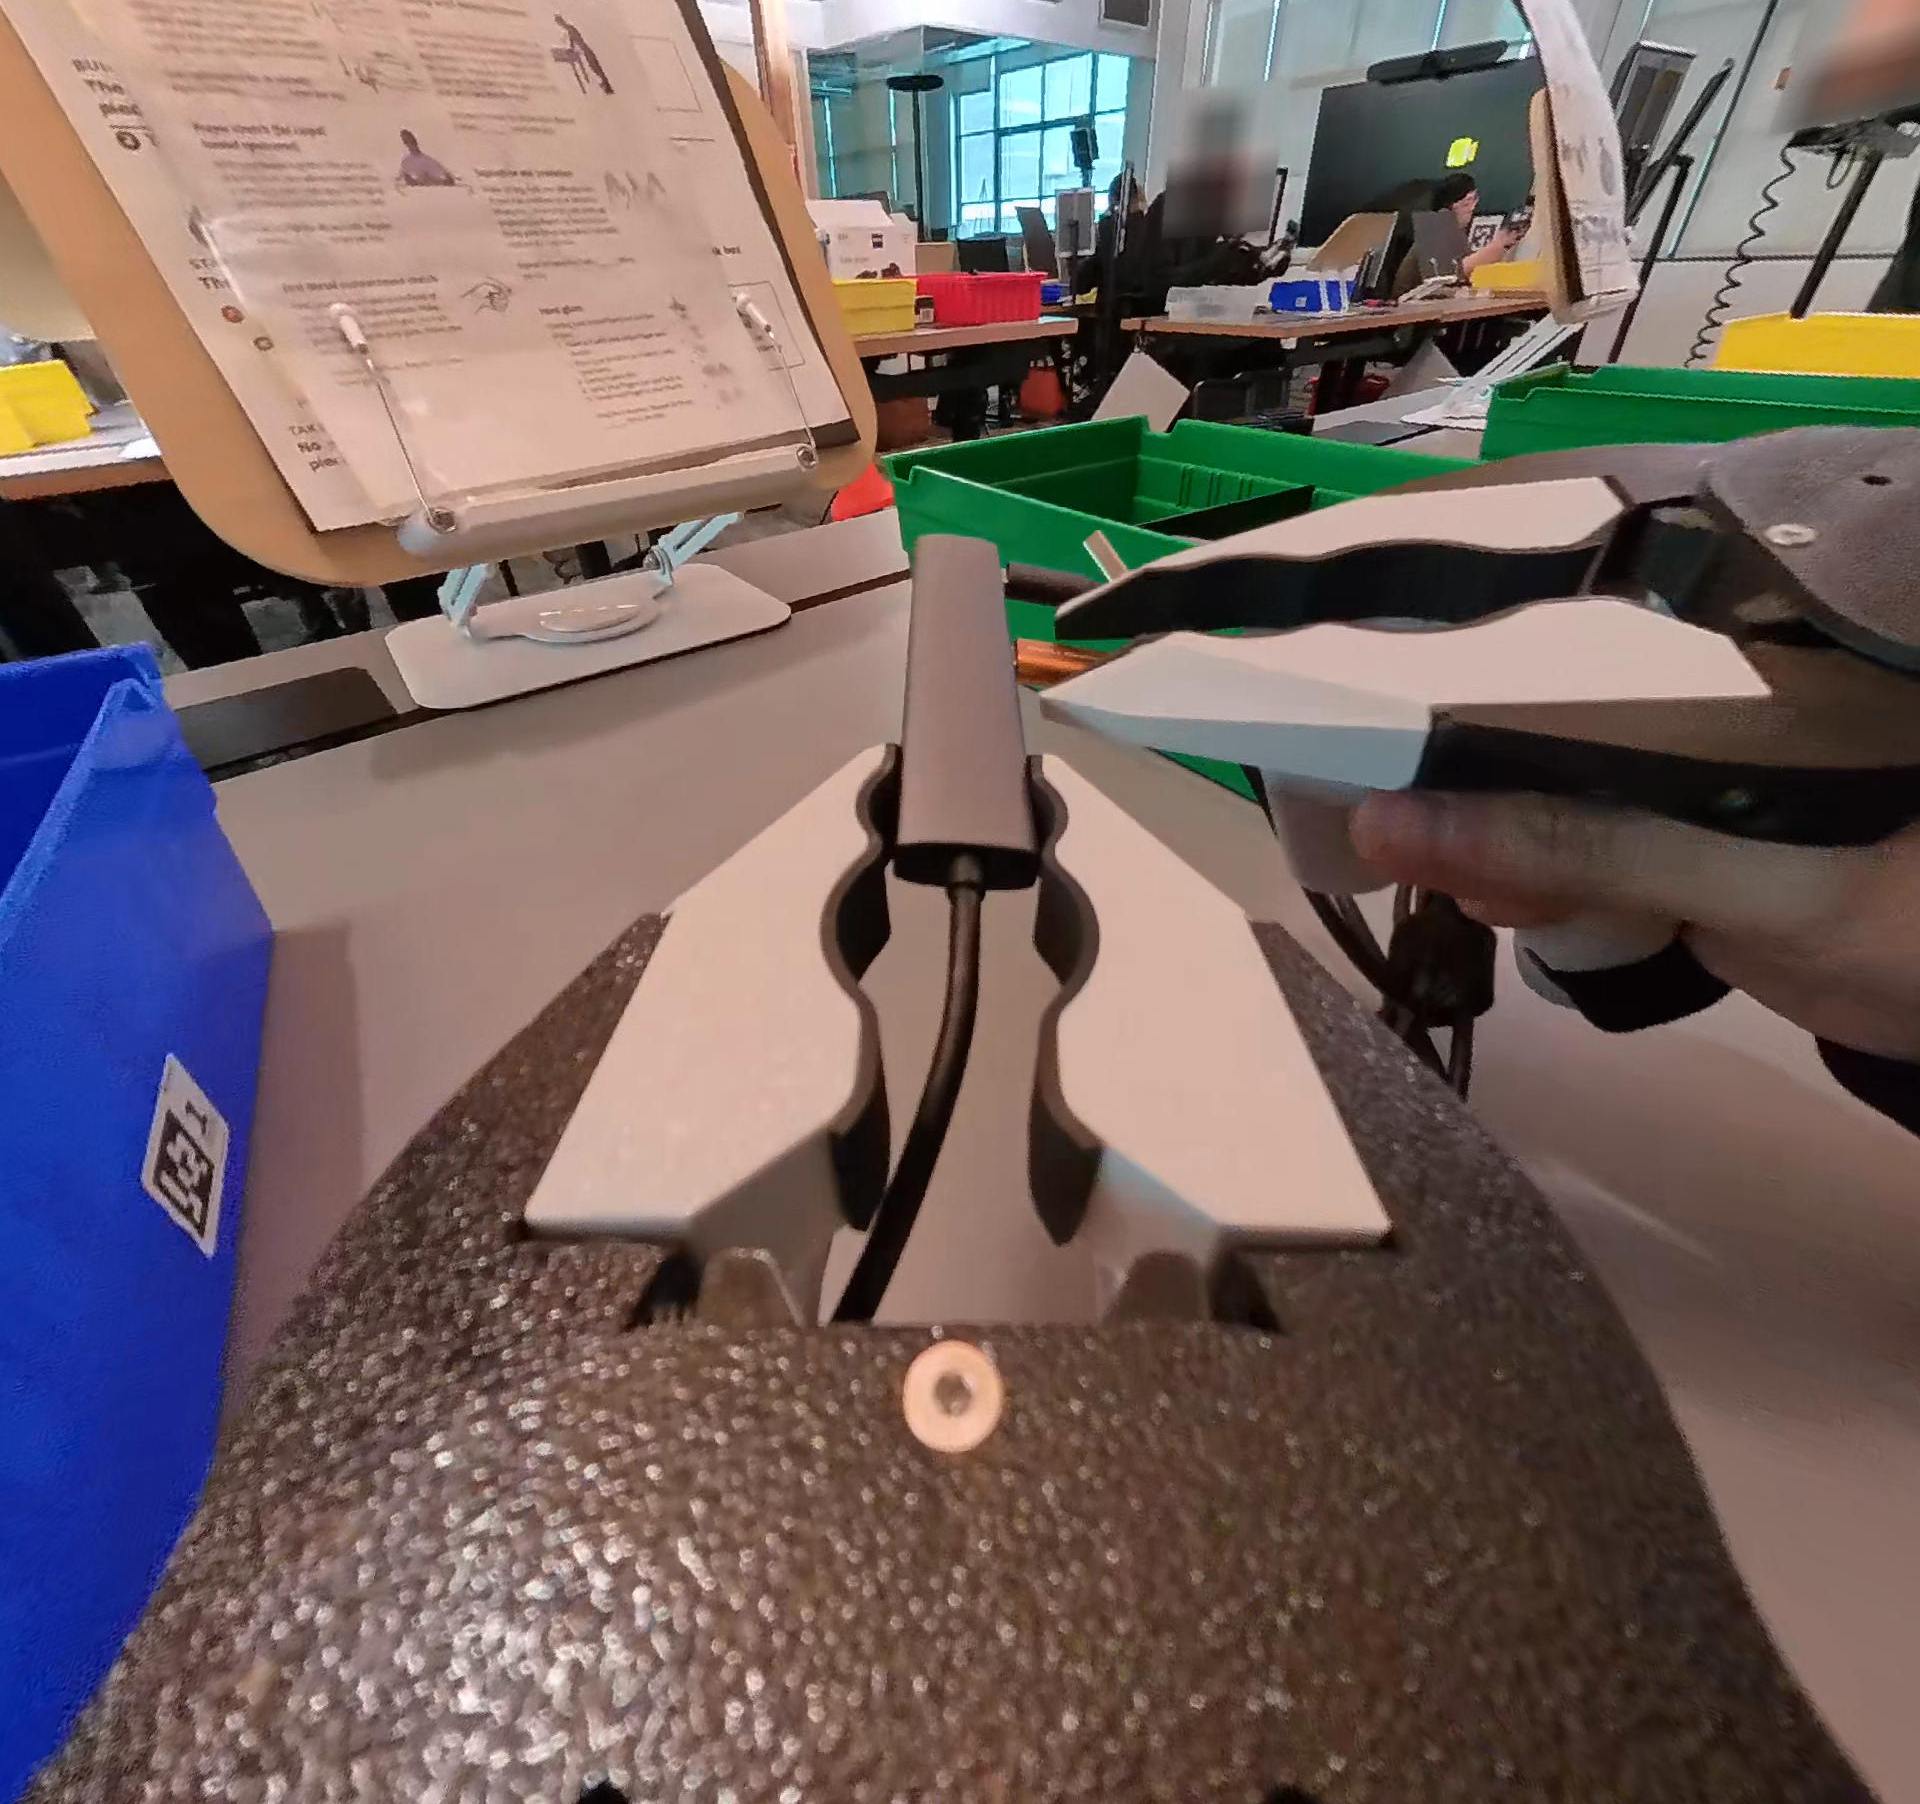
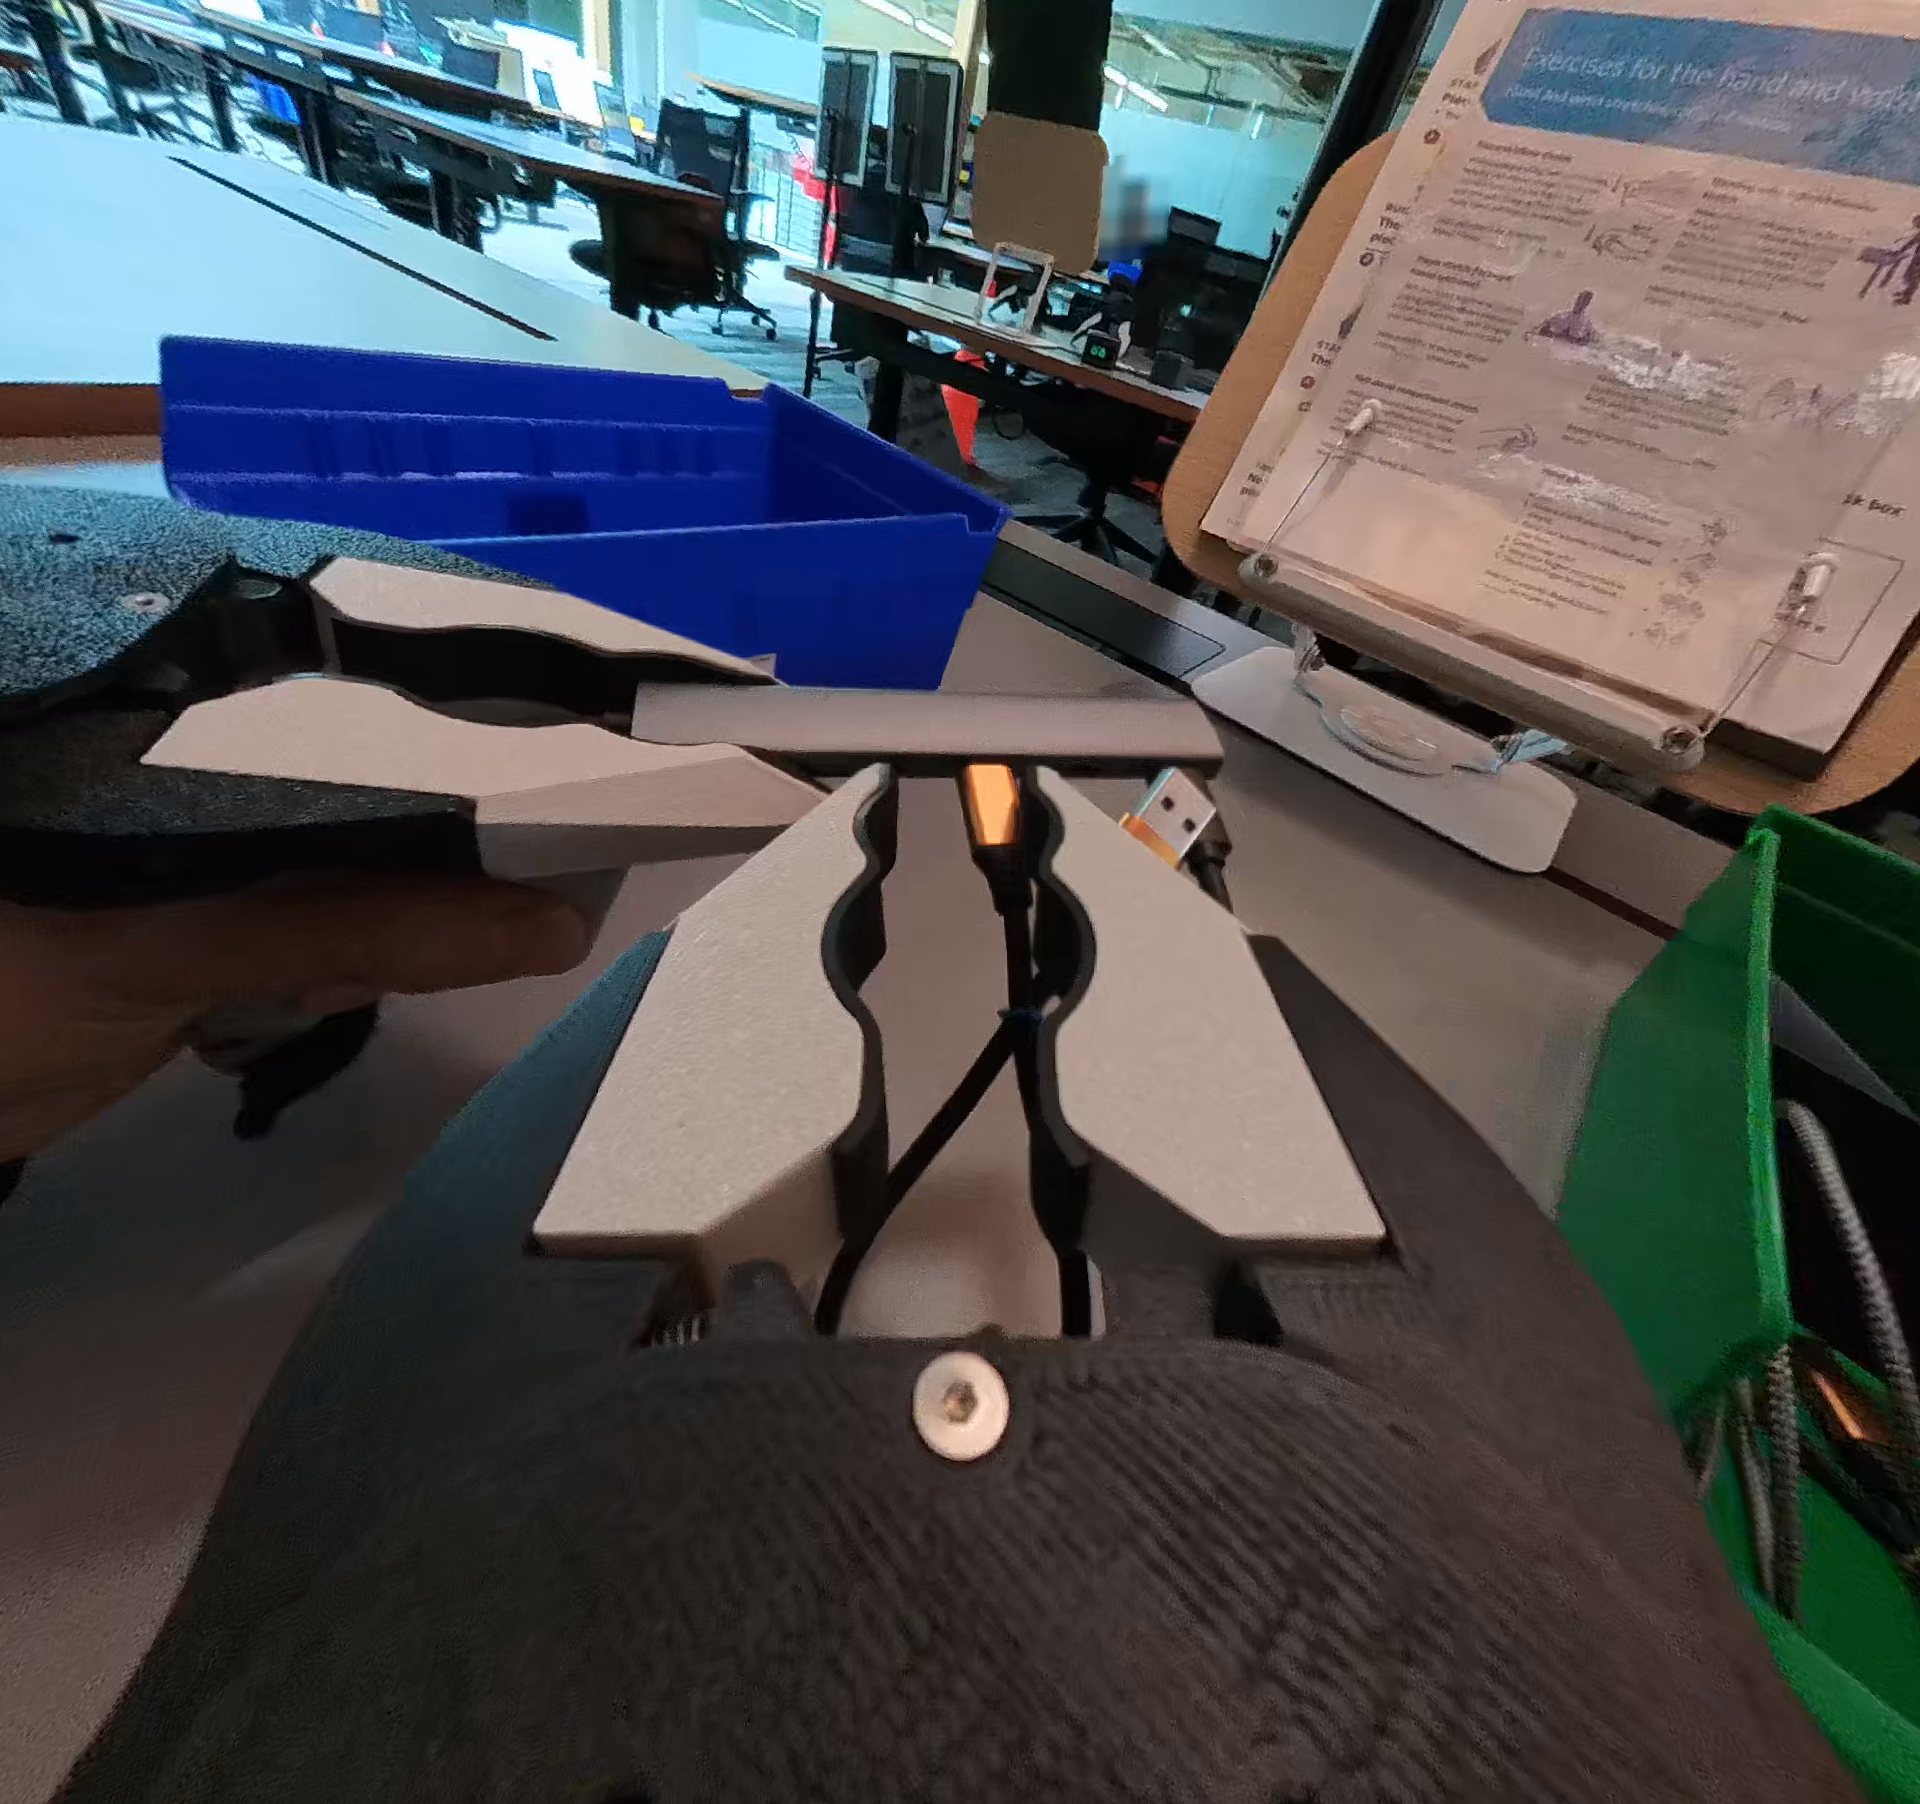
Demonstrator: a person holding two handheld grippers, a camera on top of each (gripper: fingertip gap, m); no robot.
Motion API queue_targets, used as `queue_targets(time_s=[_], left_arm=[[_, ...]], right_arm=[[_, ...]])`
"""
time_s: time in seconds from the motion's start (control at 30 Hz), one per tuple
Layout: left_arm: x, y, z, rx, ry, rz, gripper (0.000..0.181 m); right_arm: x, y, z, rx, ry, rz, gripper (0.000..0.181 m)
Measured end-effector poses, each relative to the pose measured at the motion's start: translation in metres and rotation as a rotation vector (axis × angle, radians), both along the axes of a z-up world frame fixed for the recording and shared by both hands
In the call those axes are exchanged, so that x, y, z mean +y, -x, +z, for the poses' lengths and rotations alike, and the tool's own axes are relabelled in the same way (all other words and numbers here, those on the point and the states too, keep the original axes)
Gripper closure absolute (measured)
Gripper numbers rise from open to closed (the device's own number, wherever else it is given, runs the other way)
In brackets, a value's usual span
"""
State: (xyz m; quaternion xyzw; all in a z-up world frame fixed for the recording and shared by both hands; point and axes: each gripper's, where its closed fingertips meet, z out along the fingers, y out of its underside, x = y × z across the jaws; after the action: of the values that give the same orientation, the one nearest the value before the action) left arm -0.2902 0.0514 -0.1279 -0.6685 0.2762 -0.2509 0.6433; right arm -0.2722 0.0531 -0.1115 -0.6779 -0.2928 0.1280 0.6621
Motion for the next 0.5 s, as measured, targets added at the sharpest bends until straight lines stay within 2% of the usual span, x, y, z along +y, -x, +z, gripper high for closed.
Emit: queue_targets(time_s=[0.17, 0.5], left_arm=[[0.001, -0.001, -0.003, 0.002, 0.015, 0.012, 0.160], [0.004, -0.003, -0.015, -0.020, 0.060, 0.022, 0.160]], right_arm=[[0.006, -0.008, -0.008, 0.049, 0.048, 0.001, 0.169], [0.010, -0.010, -0.021, 0.123, 0.118, 0.041, 0.170]])
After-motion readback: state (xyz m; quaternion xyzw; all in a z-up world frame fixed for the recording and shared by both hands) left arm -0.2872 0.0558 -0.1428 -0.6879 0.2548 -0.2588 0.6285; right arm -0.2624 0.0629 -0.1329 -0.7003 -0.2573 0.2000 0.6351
